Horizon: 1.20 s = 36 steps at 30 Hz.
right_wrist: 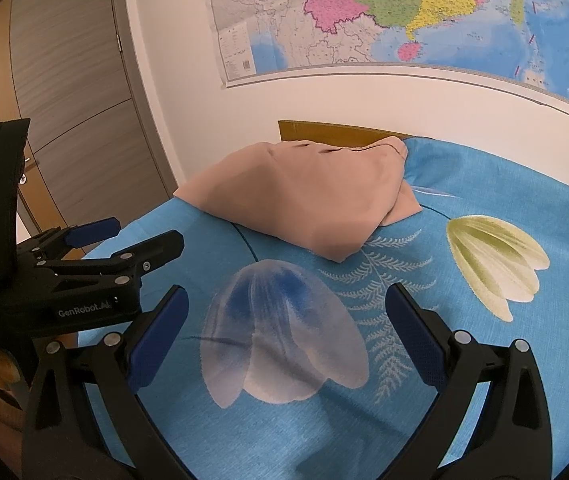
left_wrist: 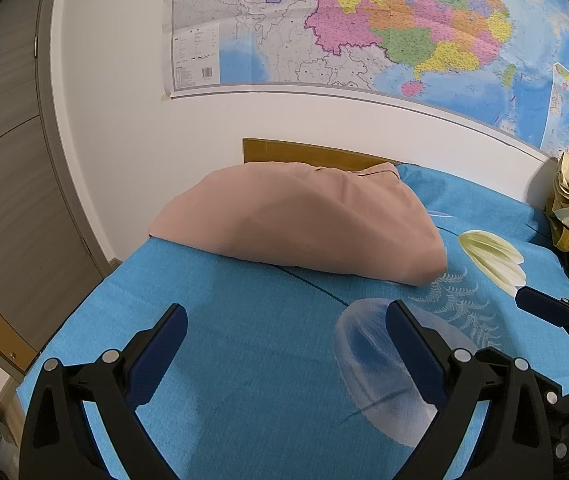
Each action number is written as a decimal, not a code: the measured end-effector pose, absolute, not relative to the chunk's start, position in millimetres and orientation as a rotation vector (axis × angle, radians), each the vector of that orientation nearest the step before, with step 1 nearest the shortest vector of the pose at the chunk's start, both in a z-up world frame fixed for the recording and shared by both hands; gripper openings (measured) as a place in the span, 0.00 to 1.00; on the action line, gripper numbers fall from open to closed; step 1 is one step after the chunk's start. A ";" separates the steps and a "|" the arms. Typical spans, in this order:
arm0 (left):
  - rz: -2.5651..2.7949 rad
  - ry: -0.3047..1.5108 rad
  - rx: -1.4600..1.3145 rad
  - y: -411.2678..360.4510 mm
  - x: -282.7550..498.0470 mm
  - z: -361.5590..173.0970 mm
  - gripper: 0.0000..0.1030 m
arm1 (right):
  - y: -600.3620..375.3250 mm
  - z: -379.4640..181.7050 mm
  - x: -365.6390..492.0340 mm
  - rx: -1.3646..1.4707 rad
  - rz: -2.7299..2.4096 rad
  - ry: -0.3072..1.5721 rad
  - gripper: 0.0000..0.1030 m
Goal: Fold large clothes
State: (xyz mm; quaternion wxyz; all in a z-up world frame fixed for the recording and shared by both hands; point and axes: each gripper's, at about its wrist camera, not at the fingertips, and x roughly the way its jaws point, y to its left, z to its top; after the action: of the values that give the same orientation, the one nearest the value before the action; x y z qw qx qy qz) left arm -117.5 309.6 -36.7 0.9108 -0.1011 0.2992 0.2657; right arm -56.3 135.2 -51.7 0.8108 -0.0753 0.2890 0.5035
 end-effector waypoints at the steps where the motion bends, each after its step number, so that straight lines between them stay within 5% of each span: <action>1: 0.549 0.617 -0.209 309.4 -117.7 -36.7 0.93 | 135.5 -52.0 -56.4 -0.162 1.075 0.619 0.94; 36: 0.554 0.632 -0.213 311.1 -119.6 -42.0 0.93 | 133.7 -53.4 -57.2 -0.153 1.071 0.624 0.94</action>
State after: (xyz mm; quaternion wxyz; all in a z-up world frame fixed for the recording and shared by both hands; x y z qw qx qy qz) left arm -119.6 311.1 -42.0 0.9075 -0.1034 0.3061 0.2685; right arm -57.2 133.7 -53.4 0.8114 -0.0717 0.2921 0.5012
